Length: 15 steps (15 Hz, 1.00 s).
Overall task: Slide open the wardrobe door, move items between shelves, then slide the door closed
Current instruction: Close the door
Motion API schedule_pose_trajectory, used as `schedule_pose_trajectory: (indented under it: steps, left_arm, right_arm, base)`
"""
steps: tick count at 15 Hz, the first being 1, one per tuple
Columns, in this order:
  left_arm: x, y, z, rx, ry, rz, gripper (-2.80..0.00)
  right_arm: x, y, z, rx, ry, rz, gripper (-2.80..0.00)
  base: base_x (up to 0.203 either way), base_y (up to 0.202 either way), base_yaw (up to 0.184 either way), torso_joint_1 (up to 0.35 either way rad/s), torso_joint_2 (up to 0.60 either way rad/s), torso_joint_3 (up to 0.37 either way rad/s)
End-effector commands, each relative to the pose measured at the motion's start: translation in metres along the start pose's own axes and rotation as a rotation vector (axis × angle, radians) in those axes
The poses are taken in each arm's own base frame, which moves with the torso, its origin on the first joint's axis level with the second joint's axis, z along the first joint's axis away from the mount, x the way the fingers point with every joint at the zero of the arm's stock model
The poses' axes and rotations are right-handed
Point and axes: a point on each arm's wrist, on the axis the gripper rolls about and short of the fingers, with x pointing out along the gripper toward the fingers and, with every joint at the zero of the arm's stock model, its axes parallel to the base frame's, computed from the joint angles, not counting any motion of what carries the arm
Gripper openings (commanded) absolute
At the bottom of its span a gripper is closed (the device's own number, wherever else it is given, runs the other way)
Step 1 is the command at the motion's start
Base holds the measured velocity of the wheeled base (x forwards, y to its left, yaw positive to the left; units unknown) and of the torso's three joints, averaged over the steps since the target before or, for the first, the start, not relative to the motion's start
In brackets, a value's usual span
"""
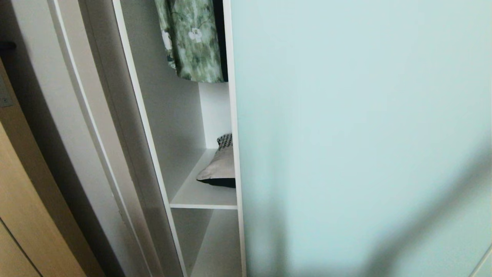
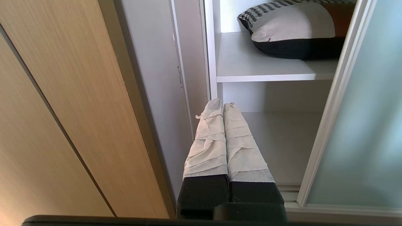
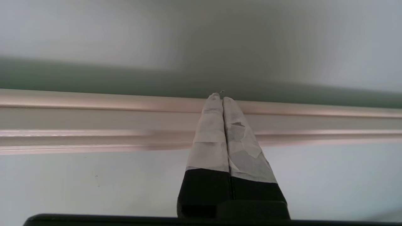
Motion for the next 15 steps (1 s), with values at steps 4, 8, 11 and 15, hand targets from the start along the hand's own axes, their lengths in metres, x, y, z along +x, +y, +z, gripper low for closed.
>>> schedule_pose_trajectory:
  steps: [4, 8, 11, 15]
  left_arm:
    - [0.000, 0.000, 0.000, 0.000, 0.001, 0.000, -2.80]
    - [0.000, 0.000, 0.000, 0.000, 0.003, 0.000, -2.80]
    - [0.000, 0.000, 0.000, 0.000, 0.002, 0.000, -2.80]
    - [0.000, 0.000, 0.000, 0.000, 0.002, 0.000, -2.80]
  right_arm:
    - [-0.010, 0.023, -0.023, -0.008, 0.037, 0.016, -2.80]
    - [-0.016, 0.036, -0.040, -0.014, 0.062, 0.021, -2.80]
    - [-0.016, 0.039, -0.059, -0.011, 0.107, 0.020, -2.80]
    - [-0.012, 0.046, -0.087, -0.023, 0.161, 0.027, -2.80]
  base:
    - [0.000, 0.000, 0.000, 0.000, 0.00, 0.000]
    - [0.000, 0.000, 0.000, 0.000, 0.00, 0.000]
    - [0.000, 0.000, 0.000, 0.000, 0.00, 0.000]
    - [0.000, 0.000, 0.000, 0.000, 0.00, 0.000]
